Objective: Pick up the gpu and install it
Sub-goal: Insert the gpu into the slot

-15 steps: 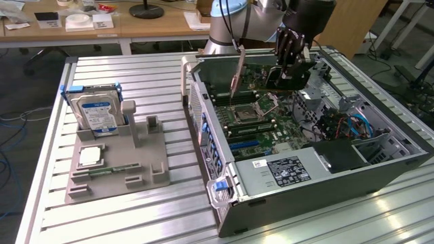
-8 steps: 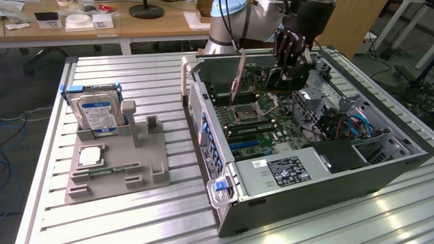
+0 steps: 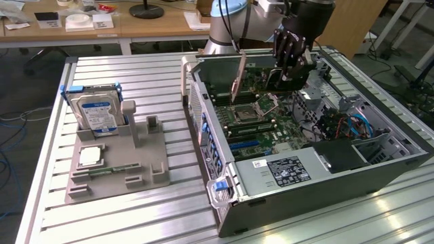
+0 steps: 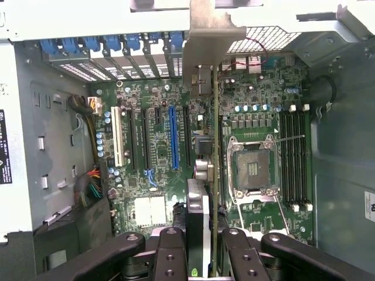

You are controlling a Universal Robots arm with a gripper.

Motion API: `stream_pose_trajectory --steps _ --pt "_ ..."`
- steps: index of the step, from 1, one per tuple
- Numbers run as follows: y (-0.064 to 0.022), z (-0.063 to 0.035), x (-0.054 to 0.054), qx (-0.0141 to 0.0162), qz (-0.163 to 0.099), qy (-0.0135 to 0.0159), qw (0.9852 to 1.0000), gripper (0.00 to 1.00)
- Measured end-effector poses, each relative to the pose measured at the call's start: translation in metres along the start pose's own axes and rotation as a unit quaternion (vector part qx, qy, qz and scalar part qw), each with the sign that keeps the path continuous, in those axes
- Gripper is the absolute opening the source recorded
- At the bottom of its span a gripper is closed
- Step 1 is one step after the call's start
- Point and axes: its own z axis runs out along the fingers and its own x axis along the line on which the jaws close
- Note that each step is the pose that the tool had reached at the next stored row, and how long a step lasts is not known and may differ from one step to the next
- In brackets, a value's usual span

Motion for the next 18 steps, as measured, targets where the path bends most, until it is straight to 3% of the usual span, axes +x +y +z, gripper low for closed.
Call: stream_pose_trajectory --steps 8,18 --pt "-0.0001 0.0029 0.0 0.0027 -0.004 -0.0016 1.0 0.28" --pt "0.0004 0.0112 0.0 0.0028 -0.008 -0.0016 1.0 0.28"
